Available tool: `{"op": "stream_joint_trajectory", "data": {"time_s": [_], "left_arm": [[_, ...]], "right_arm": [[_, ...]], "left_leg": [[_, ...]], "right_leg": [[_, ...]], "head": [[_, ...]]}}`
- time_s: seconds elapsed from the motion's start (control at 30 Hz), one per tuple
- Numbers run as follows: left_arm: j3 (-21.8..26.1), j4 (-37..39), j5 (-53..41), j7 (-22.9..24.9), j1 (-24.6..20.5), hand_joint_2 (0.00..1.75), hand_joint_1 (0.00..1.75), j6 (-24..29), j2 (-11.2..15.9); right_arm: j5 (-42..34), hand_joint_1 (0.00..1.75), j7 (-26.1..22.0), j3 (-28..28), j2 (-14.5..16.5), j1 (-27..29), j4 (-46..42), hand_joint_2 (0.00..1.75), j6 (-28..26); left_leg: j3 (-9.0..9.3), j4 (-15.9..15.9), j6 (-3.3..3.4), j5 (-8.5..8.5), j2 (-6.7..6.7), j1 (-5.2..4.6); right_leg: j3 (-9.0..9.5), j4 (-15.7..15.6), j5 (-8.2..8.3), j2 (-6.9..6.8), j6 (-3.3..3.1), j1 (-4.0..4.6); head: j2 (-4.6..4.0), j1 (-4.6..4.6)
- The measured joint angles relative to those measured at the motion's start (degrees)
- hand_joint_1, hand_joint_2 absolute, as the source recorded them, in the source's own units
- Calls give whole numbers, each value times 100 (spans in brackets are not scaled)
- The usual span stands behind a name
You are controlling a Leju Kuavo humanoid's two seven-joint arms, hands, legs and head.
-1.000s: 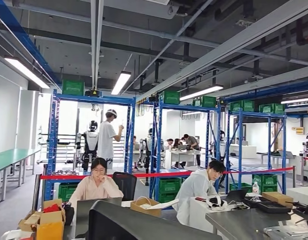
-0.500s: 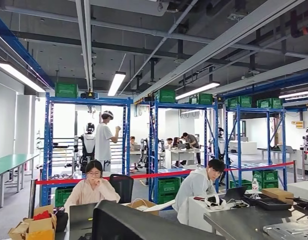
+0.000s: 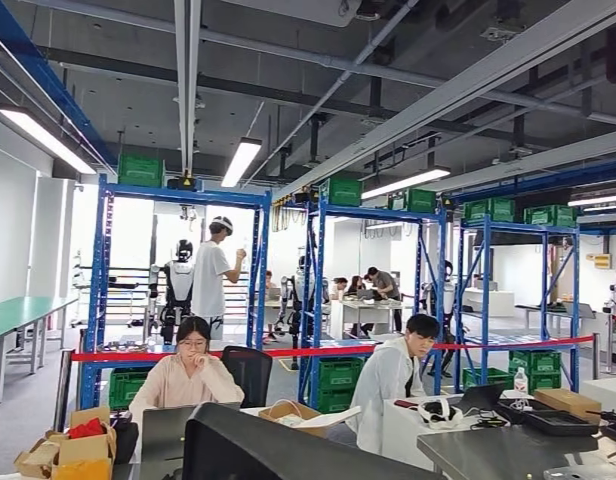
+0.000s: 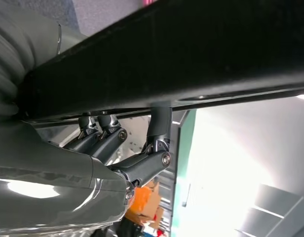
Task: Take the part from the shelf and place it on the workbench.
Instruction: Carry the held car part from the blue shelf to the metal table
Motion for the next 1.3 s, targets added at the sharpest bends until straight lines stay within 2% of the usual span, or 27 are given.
{"op": "stream_joint_trajectory", "data": {"time_s": [0.07, 0.1, 0.13, 0.2, 0.23, 0.27, 0.37, 0.43, 0.47, 0.53, 0.57, 0.6, 0.63, 0.7, 0.73, 0.77, 0.87, 0.93, 0.97, 1.03, 1.07, 1.1, 1.13, 1.2, 1.23, 1.27, 1.3], "left_arm": [[-9, 0, 18, -3, 0, 175, 0, -8, 2], [-14, 0, 27, -4, 4, 175, 0, -14, 3], [-20, 0, 35, -6, 6, 175, 0, -20, 3], [-36, 0, 41, -13, -2, 175, 0, -27, 0], [-44, 0, 42, -17, -13, 175, 0, -28, -3], [-50, 0, 43, -21, -21, 175, 0, -27, -6], [-63, 0, 48, -26, -24, 175, 0, -26, -10], [-73, 0, 59, -31, -32, 175, 0, -27, -9], [-79, 0, 71, -32, -37, 175, 0, -27, -9], [-91, 0, 96, -33, -31, 175, 0, -24, -8], [-96, 0, 108, -33, -14, 175, 0, -23, -7], [-99, 0, 115, -33, 5, 175, 0, -22, -7], [-103, 0, 121, -33, 19, 175, 0, -22, -7], [-107, 0, 126, -36, 18, 175, 0, -22, -7], [-109, 0, 128, -38, 7, 175, 0, -22, -7], [-112, 0, 132, -41, -1, 175, 0, -22, -8], [-125, 0, 148, -52, 17, 175, 0, -20, -9], [-142, 0, 155, -62, 25, 175, 0, -20, -7], [-151, 0, 160, -66, 15, 175, 0, -20, -5], [-171, 0, 170, -69, -11, 175, 0, -20, -3], [-180, 0, 174, -69, -17, 175, 0, -20, -2], [-188, 0, 177, -69, -16, 175, 0, -20, -2], [-195, 0, 178, -68, -14, 175, 0, -20, -2], [-202, 0, 179, -72, -12, 175, 0, -21, -7], [-205, 0, 181, -74, -21, 175, 0, -22, -13], [-209, 0, 186, -79, -31, 175, 0, -22, -19], [-215, 0, 193, -81, -35, 175, 0, -22, -25]], "right_arm": [[0, 175, 0, 1, -1, 32, 15, 175, 0], [1, 175, 0, 2, -1, 43, 23, 175, 0], [1, 175, 1, 2, -1, 44, 26, 175, 0], [1, 175, 2, 2, -1, 20, 30, 175, 2], [1, 175, 4, 2, -1, 5, 30, 175, 3], [2, 175, 8, 2, 0, -8, 31, 175, 5], [29, 175, 27, 3, 8, -30, 25, 175, 8], [74, 175, 38, 8, 21, -64, 25, 175, 3], [98, 175, 43, 13, 26, -82, 30, 175, -1], [133, 175, 52, 26, 31, -100, 58, 175, -6], [142, 175, 56, 35, 32, -94, 75, 175, -8], [145, 175, 58, 46, 32, -89, 91, 175, -9], [144, 175, 59, 56, 32, -86, 103, 175, -9], [143, 175, 55, 71, 32, -95, 118, 175, -9], [141, 175, 50, 78, 33, -103, 122, 175, -9], [138, 175, 46, 84, 34, -113, 125, 175, -9], [121, 175, 37, 97, 44, -127, 123, 175, -9], [112, 175, 32, 96, 47, -129, 120, 175, -10], [109, 175, 29, 95, 46, -129, 120, 175, -11], [106, 175, 25, 94, 42, -109, 126, 175, -15], [107, 175, 25, 94, 38, -90, 131, 175, -16], [107, 175, 26, 94, 35, -72, 135, 175, -17], [107, 175, 26, 94, 33, -63, 138, 175, -19], [107, 175, 26, 93, 31, -73, 139, 175, -20], [108, 175, 26, 93, 31, -84, 139, 175, -22], [108, 175, 27, 93, 30, -96, 138, 175, -25], [108, 175, 27, 93, 29, -103, 138, 175, -31]], "left_leg": [[88, 0, 9, -76, -3, -10], [148, 0, 8, -120, -8, -16], [221, -1, 4, -170, -14, -21], [363, -18, -21, -268, -25, -20], [407, -37, -44, -301, -31, -12], [429, -58, -69, -321, -34, -4], [462, -137, -143, -354, -26, 3], [394, 29, -172, -444, -14, -6], [251, 287, -182, -532, -11, -8], [-233, 1021, -212, -701, -11, -16], [-451, 1276, -230, -694, -9, -13], [-584, 1340, -247, -578, -3, -6], [-603, 1186, -260, -353, 18, 3], [-424, 557, -283, 150, 111, 8], [-318, 286, -272, 261, 152, 2], [-252, 132, -248, 282, 172, -9], [-199, 59, -125, 157, 128, -32], [-145, 46, -57, 104, 99, -20], [-110, 41, -30, 75, 84, -14], [-49, 38, -2, 12, 49, -20], [-10, 38, 1, -25, 29, -27], [43, 38, 2, -66, 7, -34], [114, 38, 1, -114, -14, -39], [272, 24, -11, -217, -50, -34], [332, 8, -26, -257, -68, -29], [368, -15, -49, -283, -81, -17], [387, -45, -77, -296, -90, -6]], "right_leg": [[-460, 599, -45, 1, 8, -8], [-556, 606, 97, 1, -3, -7], [-532, 374, 347, 2, -27, 0], [-301, -367, 867, 5, -98, 42], [-194, -649, 1012, 6, -133, 68], [-129, -808, 1052, 6, -160, 95], [-12, -1007, 946, -1, -219, 102], [118, -1146, 912, -31, -258, 68], [180, -1186, 892, -55, -276, 57], [276, -1197, 812, -105, -304, 58], [332, -1196, 762, -130, -305, 57], [398, -1194, 705, -156, -298, 55], [477, -1189, 641, -187, -285, 52], [633, -1160, 486, -245, -227, 51], [680, -1134, 413, -269, -186, 58], [707, -1118, 358, -287, -147, 66], [742, -1128, 278, -318, -73, 63], [665, -922, 162, -240, -24, 43], [509, -631, 55, -179, 0, 30], [-28, 204, -160, -97, 27, 11], [-297, 535, -184, -85, 26, 8], [-477, 667, -92, -80, 12, 10], [-541, 561, 122, -72, -14, 18], [-382, -139, 719, -34, -89, 61], [-268, -466, 932, -14, -129, 89], [-185, -691, 1041, 2, -161, 116], [-142, -786, 1045, 11, -190, 137]], "head": [[0, 0], [0, 0], [0, 0], [0, 0], [2, -1], [4, -2], [8, -4], [7, -4], [7, -4], [5, -3], [4, -3], [3, -2], [2, -3], [1, -3], [1, -6], [1, -8], [2, -13], [2, -13], [3, -13], [1, -14], [2, -14], [1, -15], [1, -15], [0, -15], [1, -15], [4, -17], [5, -21]]}}
